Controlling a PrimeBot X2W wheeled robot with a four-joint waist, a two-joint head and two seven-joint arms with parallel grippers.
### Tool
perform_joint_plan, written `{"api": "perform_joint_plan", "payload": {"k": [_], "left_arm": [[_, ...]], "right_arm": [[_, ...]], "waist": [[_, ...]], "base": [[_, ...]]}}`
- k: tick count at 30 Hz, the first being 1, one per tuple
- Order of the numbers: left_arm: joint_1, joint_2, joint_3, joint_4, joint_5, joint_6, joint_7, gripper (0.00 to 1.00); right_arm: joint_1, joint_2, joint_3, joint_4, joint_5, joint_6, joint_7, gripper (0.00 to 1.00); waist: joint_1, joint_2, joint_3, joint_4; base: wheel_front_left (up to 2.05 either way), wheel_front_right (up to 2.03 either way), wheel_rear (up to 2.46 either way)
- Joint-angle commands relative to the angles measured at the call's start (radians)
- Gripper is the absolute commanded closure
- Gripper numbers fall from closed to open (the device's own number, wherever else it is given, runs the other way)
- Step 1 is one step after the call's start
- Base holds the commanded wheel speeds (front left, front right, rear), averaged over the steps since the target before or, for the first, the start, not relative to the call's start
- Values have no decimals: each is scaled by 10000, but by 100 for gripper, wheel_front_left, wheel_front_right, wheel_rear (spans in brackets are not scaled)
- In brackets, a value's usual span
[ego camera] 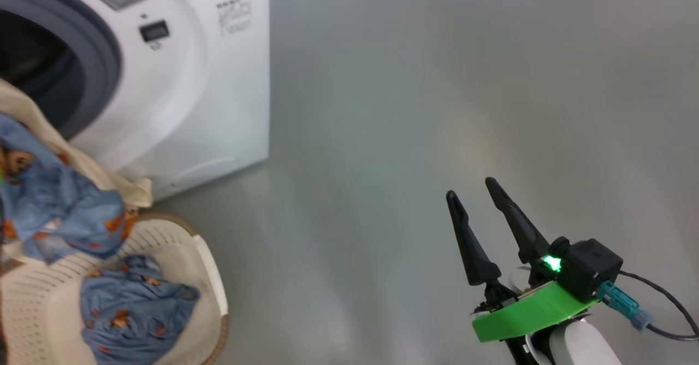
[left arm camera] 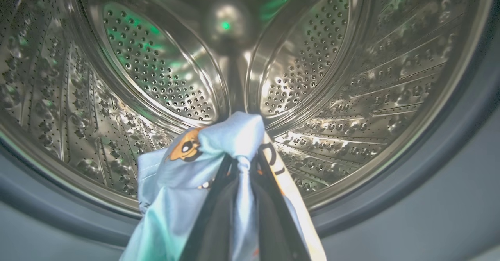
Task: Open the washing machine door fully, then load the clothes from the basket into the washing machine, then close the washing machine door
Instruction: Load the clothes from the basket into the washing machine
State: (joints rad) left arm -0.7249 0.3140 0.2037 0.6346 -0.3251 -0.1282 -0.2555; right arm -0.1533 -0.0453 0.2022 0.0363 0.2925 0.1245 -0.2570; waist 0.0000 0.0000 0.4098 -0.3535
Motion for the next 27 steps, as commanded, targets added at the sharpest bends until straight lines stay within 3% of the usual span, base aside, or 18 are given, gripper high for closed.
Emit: {"api": "perform_joint_plan", "payload": {"k": [1, 14, 23, 27], "left_arm": [[-368, 615, 267, -90, -79, -14, -63, 100], [-2771, 2048, -246, 1031, -490, -23, -63, 100], [-4186, 2465, -788, 1271, -652, -24, -63, 100], [-4834, 2739, -486, 1183, -628, -18, -63, 100]], "right_arm": [[-161, -49, 272, -312, 58, 62, -48, 0], [-181, -49, 428, -825, 40, 62, -48, 0], [-169, -49, 613, -904, 17, 62, -48, 0], [-205, -49, 755, -960, 56, 62, -48, 0]], "waist": [[0, 0, 813, -360], [0, 0, 2020, -618], [0, 0, 2423, -683], [0, 0, 2527, -870]], "base": [[0, 0, 0], [0, 0, 0], [0, 0, 0], [0, 0, 0]]}}
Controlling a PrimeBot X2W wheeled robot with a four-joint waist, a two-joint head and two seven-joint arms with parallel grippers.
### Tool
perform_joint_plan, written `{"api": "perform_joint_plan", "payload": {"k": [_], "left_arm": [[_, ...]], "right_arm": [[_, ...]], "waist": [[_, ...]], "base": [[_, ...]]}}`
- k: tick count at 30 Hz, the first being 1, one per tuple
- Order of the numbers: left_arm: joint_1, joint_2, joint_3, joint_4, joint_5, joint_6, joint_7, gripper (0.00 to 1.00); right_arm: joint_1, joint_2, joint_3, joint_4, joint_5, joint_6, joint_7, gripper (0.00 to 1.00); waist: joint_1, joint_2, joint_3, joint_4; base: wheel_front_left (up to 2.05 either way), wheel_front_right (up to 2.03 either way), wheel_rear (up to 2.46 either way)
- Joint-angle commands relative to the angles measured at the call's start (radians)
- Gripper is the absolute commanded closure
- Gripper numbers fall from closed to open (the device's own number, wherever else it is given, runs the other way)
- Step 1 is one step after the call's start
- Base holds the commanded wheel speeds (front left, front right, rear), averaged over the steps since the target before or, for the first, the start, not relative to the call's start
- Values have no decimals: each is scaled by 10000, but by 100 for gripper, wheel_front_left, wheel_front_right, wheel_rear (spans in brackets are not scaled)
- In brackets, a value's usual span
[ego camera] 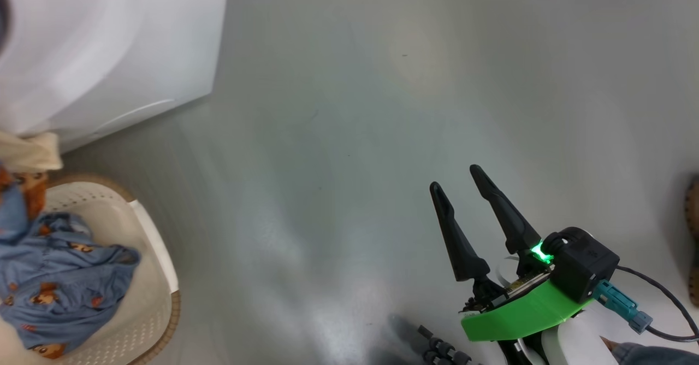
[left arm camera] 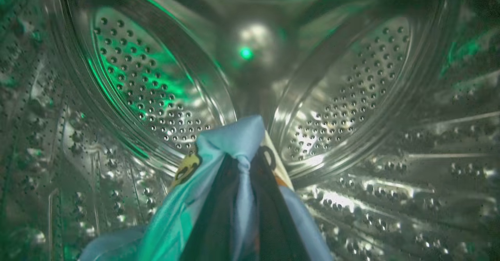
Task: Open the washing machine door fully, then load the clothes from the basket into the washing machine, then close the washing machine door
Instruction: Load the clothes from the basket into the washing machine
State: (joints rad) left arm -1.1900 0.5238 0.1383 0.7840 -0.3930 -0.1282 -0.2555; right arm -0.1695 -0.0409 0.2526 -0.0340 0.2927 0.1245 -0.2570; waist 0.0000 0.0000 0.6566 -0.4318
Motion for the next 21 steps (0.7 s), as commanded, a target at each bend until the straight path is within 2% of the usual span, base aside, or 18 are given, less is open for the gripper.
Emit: {"api": "perform_joint_plan", "payload": {"k": [1, 5, 13, 15, 17, 19, 21], "left_arm": [[-302, 680, 240, -323, 108, -2, -63, 100], [-532, 736, 345, -265, 323, 43, -63, 100], [-556, 603, -527, 1232, 867, 5, -23, 100], [-629, 619, -820, 1503, 1058, -2, -30, 79], [-705, 534, -1000, 1733, 1131, -5, -37, 52], [-732, 450, -1116, 1974, 1220, 74, -42, 0], [-761, 350, -1210, 2222, 1284, 179, -45, 0]], "right_arm": [[-33, -93, 254, -265, 50, 62, -48, 0], [65, -93, 218, -264, 43, 62, -48, 0], [240, -93, 244, -175, 186, 62, -48, 0], [210, -93, 263, -152, 202, 62, -48, 0], [188, -93, 240, -111, 194, 62, -48, 0], [156, -93, 241, -44, 163, 62, -48, 0], [119, -93, 258, 16, 146, 62, -48, 0]], "waist": [[0, 0, 65, -120], [0, 0, 77, -189], [0, 0, -61, -106], [0, 0, -108, -52], [0, 0, -170, 27], [0, 0, -274, 124], [0, 0, -378, 226]], "base": [[0, 0, 0], [0, 0, 0], [0, 0, 0], [0, 0, 0], [0, 0, 0], [0, 0, 0], [0, 0, 0]]}}
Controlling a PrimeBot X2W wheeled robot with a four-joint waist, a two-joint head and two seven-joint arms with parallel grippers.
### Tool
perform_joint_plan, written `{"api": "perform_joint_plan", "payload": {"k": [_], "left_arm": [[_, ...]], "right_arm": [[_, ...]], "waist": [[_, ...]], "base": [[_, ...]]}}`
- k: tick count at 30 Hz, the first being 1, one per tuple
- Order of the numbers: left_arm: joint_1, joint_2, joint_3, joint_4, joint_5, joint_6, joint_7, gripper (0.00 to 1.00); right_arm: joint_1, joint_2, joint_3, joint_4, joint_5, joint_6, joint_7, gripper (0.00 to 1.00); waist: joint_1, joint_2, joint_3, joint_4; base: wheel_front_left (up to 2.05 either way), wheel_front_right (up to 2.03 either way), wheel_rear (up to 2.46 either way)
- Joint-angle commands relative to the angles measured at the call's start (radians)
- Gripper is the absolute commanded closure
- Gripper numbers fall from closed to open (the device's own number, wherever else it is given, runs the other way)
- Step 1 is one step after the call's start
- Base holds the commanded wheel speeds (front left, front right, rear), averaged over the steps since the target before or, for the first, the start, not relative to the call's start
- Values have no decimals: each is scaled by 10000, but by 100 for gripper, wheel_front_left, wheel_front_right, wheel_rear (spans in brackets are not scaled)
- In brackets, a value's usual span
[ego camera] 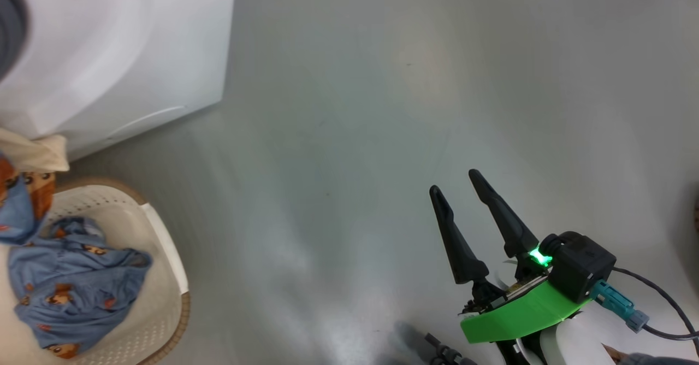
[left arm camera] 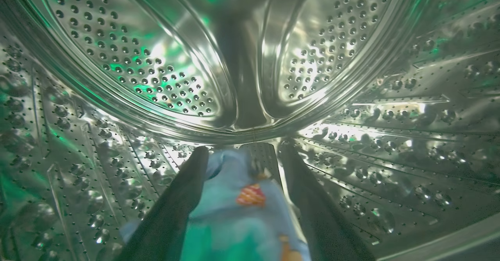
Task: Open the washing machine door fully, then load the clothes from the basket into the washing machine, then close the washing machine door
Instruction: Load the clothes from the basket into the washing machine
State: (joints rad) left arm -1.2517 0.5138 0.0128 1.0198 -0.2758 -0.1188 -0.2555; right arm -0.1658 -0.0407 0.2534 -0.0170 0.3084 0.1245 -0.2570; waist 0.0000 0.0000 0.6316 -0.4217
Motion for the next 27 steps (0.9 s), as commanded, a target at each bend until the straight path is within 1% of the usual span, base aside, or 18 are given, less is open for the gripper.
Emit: {"api": "perform_joint_plan", "payload": {"k": [1, 8, 14, 16, 24, 25, 27], "left_arm": [[-154, 400, 11, -30, 131, 125, -47, 0], [155, -242, -188, 181, 183, 321, -59, 0], [739, -841, -60, -95, 25, 541, -61, 0], [1009, -982, -107, -366, 122, 644, -61, 0], [2373, -1926, 102, -1298, -103, 664, -62, 0], [2373, -1926, 102, -1298, -103, 664, -62, 0], [2743, -2149, 96, -1603, -107, 622, -62, 0]], "right_arm": [[61, -95, 267, -121, -21, 62, -48, 0], [-113, -95, 291, 163, -98, 62, -48, 0], [-216, -95, 227, 365, -157, 62, -48, 0], [-222, -95, 175, 438, -188, 62, -48, 0], [-208, -95, -84, 727, -365, 62, -48, 0], [-208, -95, -84, 727, -365, 62, -48, 0], [-200, -95, -171, 767, -417, 62, -48, 0]], "waist": [[0, 0, -187, 176], [0, 0, -697, 704], [0, 0, -1041, 1187], [0, 0, -1165, 1367], [0, 0, -1751, 2145], [0, 0, -1751, 2145], [0, 0, -1861, 2352]], "base": [[0, 0, 0], [0, 0, 0], [0, 0, 0], [0, 0, 0], [0, 0, 0], [0, 0, 0], [0, 0, 0]]}}
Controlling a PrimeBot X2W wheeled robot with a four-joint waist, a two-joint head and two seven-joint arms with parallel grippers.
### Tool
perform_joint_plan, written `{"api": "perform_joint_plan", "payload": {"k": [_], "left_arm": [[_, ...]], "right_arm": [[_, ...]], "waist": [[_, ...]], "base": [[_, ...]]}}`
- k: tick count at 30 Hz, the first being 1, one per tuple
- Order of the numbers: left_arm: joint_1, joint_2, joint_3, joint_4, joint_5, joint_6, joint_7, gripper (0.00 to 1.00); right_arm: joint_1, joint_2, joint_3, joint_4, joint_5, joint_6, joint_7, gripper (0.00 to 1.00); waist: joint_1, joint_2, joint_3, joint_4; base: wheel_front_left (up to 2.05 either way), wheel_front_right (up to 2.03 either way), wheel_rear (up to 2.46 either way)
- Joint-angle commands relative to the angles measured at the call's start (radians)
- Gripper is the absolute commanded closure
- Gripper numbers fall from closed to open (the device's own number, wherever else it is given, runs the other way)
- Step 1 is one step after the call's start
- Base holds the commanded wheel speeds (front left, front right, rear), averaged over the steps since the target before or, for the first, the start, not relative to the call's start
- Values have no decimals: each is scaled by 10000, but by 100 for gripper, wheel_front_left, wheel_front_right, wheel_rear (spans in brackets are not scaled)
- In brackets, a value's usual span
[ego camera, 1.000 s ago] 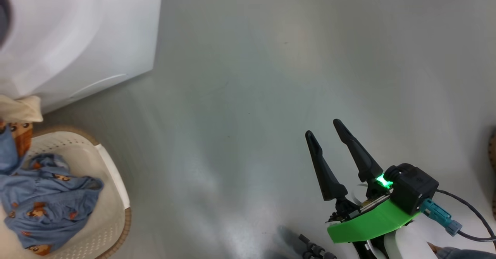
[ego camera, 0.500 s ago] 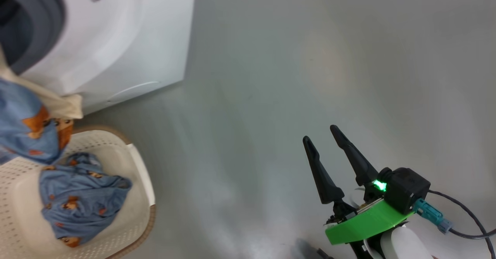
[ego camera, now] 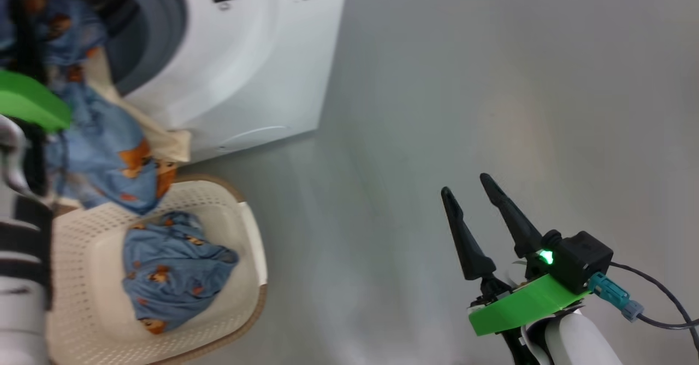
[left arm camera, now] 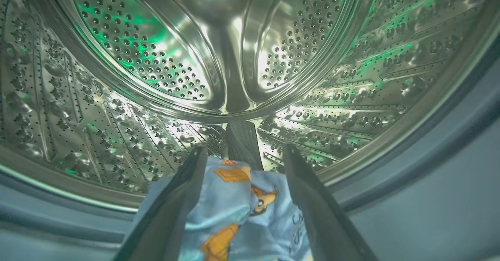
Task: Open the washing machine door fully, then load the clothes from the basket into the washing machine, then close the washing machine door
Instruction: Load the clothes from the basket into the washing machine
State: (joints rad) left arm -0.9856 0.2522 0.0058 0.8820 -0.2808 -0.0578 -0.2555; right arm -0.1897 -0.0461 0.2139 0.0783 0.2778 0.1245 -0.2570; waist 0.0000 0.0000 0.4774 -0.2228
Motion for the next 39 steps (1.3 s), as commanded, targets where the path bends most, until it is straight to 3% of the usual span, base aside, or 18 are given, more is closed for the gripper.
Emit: {"api": "perform_joint_plan", "payload": {"k": [1, 7, 15, 23, 39], "left_arm": [[282, 340, 169, -385, -79, -22, -62, 0], [1588, -313, 84, -1320, -148, -204, -62, 0], [3293, -738, -63, -2613, -208, -379, -62, 0], [5118, -876, -109, -4005, -290, -475, -62, 0], [7669, -1097, -150, -6123, -677, -266, 291, 0]], "right_arm": [[42, -41, 190, -170, -139, 62, -48, 0], [101, -41, -67, -83, -360, 62, -48, 0], [38, -41, -367, -64, -707, 62, -48, 0], [-19, -41, -479, -5, -1103, 62, -48, 0], [-74, -41, -942, 36, -1443, 62, -48, 0]], "waist": [[0, 0, -376, 469], [0, 0, -668, 1079], [0, 0, -769, 1678], [0, 0, -792, 1952], [0, 0, -879, 2307]], "base": [[0, 0, 0], [0, 0, 0], [0, 0, 0], [0, 0, 0], [0, 0, 0]]}}
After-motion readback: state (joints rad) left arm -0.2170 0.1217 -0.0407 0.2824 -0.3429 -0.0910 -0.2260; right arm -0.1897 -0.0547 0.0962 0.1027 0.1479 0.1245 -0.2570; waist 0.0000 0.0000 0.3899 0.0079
